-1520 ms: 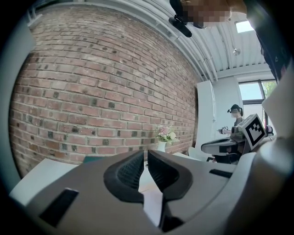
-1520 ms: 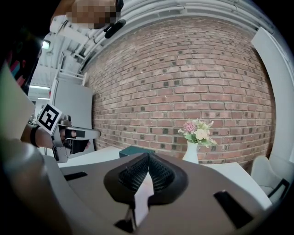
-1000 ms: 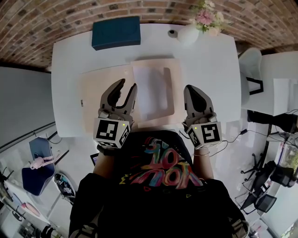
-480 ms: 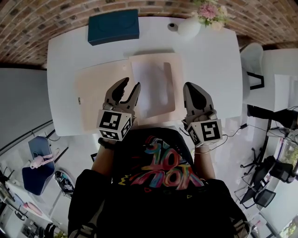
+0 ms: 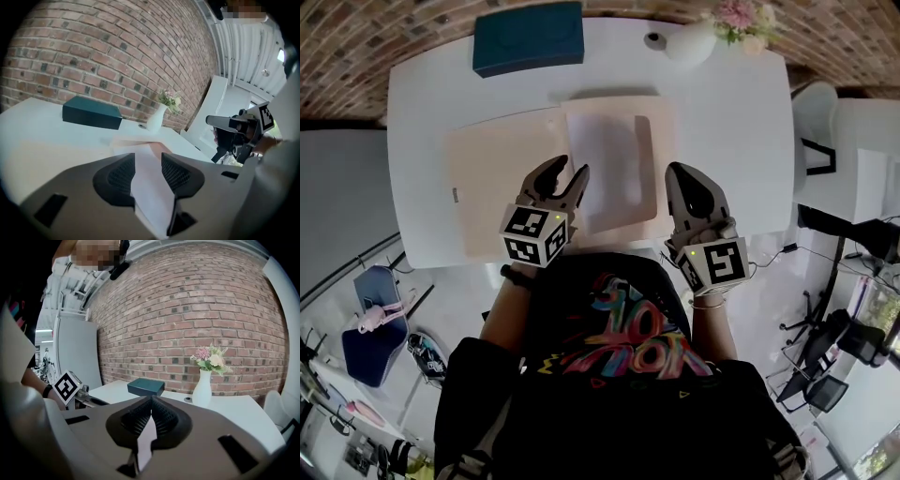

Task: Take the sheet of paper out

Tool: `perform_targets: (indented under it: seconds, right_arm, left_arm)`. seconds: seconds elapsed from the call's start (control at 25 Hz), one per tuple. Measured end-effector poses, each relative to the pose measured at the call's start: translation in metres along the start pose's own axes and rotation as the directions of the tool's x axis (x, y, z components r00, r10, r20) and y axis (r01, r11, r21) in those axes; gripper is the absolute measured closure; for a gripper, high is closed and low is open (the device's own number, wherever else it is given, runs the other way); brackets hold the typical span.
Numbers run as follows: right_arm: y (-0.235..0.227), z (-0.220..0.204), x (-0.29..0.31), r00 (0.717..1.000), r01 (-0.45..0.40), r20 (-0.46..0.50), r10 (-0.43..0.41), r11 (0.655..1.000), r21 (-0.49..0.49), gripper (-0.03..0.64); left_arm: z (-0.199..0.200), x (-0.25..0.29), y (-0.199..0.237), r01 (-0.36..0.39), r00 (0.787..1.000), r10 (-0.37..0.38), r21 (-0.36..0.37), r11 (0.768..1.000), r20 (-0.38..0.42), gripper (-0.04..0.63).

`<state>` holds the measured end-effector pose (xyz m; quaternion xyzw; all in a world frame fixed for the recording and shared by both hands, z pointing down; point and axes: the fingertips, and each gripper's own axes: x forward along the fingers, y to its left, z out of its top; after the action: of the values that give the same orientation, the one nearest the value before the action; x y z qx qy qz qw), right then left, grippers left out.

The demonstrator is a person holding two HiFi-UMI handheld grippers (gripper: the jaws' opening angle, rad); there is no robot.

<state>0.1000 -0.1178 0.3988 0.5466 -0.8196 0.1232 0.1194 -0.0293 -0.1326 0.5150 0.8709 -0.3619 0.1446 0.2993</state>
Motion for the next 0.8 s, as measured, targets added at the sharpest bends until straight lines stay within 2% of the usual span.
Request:
perform_targets:
  seconds: [0.2, 0.36, 0.6, 0.8]
  right_arm:
    - [-0.002, -0.011, 0.004, 1.0, 0.003, -0.026, -0.002, 1.0, 0.011, 0.597]
    - [-0.005, -0.025, 0.004, 0.998, 0.006, -0.065, -0.005, 1.0, 0.016, 0.597]
    - [-0.013, -0.027, 0.003, 0.998, 0.025, -0.063, -0.023, 0.999, 0.031, 0.597]
    - [-0.016, -0.025, 0.004, 0.998, 0.035, -0.05, -0.032, 0.998, 0.046, 0.597]
  left_arm:
    - [-0.023, 0.015, 0.01, 0.021, 0.998, -0.025, -0.08, 0.997, -0.053, 0.406]
    - [-0.043, 0.028, 0.017, 0.039, 0.992, -0.062, -0.188, 0.981, -0.114, 0.363]
    - [-0.061, 0.041, 0.018, 0.047, 0.98, -0.108, -0.337, 0.94, -0.164, 0.336]
    - [-0.071, 0.047, 0.024, 0.015, 0.972, -0.11, -0.417, 0.909, -0.206, 0.328]
